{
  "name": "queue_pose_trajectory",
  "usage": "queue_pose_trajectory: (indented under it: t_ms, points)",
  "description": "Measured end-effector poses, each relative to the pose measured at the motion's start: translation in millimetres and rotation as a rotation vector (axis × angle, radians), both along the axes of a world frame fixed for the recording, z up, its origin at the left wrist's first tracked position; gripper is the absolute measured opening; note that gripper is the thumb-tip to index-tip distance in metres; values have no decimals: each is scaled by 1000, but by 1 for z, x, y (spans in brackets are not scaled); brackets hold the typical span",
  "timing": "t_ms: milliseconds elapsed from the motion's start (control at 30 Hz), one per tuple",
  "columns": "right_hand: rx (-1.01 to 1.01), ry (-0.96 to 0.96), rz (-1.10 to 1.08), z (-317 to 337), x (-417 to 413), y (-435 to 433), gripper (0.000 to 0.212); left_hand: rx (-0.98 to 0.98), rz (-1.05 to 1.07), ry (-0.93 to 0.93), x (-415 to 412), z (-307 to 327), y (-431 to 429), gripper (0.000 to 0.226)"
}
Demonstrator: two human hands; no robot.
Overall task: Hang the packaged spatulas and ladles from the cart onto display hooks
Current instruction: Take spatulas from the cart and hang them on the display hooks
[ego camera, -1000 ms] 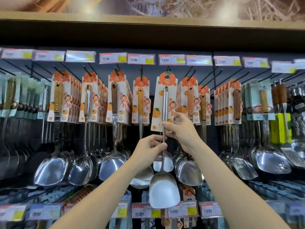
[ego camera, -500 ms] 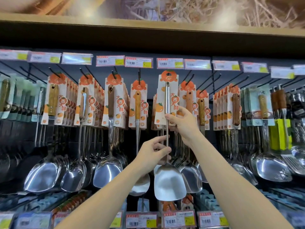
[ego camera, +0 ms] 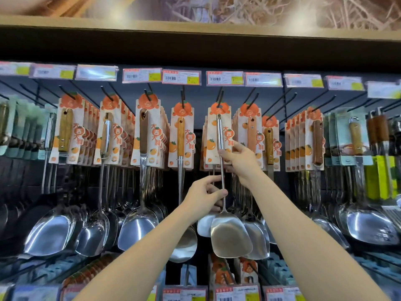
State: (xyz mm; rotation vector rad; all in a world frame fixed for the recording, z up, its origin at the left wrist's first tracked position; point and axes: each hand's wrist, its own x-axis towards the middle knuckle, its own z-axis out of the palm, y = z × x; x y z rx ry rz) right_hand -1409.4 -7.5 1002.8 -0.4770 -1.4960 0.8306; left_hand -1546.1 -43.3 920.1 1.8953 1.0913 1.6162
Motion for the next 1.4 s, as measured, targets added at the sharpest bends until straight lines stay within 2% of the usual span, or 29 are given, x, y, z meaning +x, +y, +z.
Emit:
queue_pose_trajectory:
  t_ms: [300, 433, 533, 633, 700, 833, 933, 1033, 1133, 1300, 1400]
  points:
    - [-161, -9, 12, -1, -21, 49, 49, -50, 248, 119, -14, -2, 47, 47]
    - [-158, -88, -101, 2, -27, 60, 48, -76, 311, 144, -20, -2, 65, 48]
    - [-177, -112, -191, 1, -27, 63, 53, -82, 313, 156, -18, -3, 65, 48]
    - [-221, -177, -265, -7, -27, 62, 49, -109, 298, 196, -13, -2, 55, 52]
    - [-245, -228, -301, -15, -26, 58, 56, -96, 302, 230, -8, -2, 44, 55]
    - [-201, -290, -385, -35, -13, 13, 33, 27, 344, 272, -2, -4, 16, 47]
    - [-121, -424, -612, -55, 4, -19, 45, 101, 328, 332, 0, -11, -8, 44]
    - [-82, -573, -767, -81, 30, -51, 52, 100, 291, 448, 9, -19, -33, 51]
    - [-91, -693, -925, -110, 66, -86, 48, 135, 296, 591, 28, -29, -53, 58]
    - [-152, -937, -1182, -149, 145, -148, 28, 353, 243, 895, 101, -51, -90, 53]
    - [-250, -1051, -1290, -164, 201, -195, 40, 429, 118, 959, 161, -69, -111, 51]
